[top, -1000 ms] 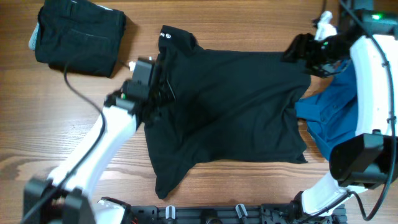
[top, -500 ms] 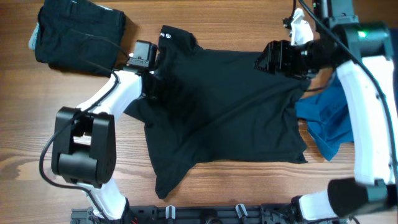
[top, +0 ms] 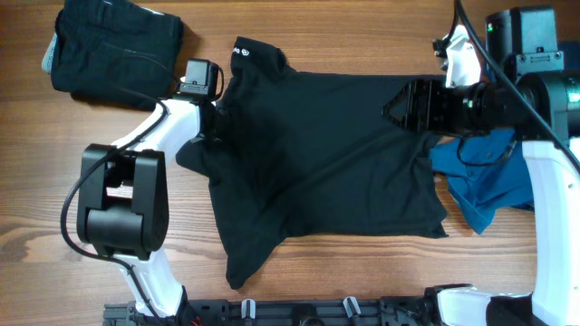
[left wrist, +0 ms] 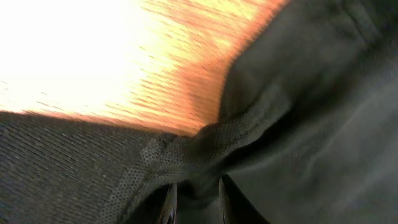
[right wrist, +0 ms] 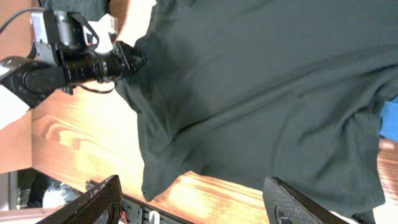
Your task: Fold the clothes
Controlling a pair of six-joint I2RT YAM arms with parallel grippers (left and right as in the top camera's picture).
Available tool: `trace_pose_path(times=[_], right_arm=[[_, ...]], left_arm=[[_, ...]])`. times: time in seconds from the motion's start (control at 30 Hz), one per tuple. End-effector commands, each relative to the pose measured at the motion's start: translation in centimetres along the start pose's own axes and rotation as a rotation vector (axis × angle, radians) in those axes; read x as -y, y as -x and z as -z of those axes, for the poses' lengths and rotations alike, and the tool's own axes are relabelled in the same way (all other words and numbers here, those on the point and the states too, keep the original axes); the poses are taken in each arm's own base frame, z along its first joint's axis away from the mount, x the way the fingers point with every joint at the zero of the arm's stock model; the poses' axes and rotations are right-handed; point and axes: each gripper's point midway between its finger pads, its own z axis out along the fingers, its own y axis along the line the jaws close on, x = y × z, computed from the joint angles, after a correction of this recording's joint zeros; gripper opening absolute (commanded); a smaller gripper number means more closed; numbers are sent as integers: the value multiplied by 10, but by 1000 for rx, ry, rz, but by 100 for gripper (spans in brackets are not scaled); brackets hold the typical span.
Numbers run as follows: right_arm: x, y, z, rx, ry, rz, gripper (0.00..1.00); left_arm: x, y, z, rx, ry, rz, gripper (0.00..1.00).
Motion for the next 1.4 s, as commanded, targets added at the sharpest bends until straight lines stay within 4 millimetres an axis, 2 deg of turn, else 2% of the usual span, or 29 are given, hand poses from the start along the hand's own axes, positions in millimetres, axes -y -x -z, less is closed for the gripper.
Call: trace_pose_path(times=[0.0,0.2,0.3,0.43,0.57,0.67,0.77,0.9,1.03,1.1,1.2,1.3,1.33,1.37], right_arm=[[-8,-7,12,19,25,10,73],[-10,-12,18,26,26,12,73],[-10,-14,18,20,24,10,73],[-10,-14,18,19,24,13,73],[-8,-15,18,16,15,11,73],[-8,-17,18,9,12,10,73],[-1,-16,18,14,-24,6,73],[8,-15,19,21,-80,-25,74],[23,-13,20,43,-164,-95,74],[35,-11,23,61,-231,-120,75],[42,-12,25,67,-272,-152,76],[41,-17,24,46,-270,-160,76],[41,-18,24,43,-270,-159,75],[41,-19,24,43,-266,-159,75]], left_arm=[[-44,14,-10,23,118,44,22],[-92,28,-8,25,156,165,18],[-123,32,-5,21,182,235,17],[-144,34,-3,19,198,284,17],[-156,36,-2,22,206,313,19],[-158,37,-1,23,207,316,29],[-144,39,3,22,147,309,38],[-120,50,25,66,76,280,37],[-84,58,72,148,17,215,37],[-62,53,103,171,-23,172,41],[-39,36,143,188,-62,131,52],[-24,10,184,189,-97,118,83],[-21,1,196,183,-110,119,91],[-18,-9,207,177,-126,113,96]])
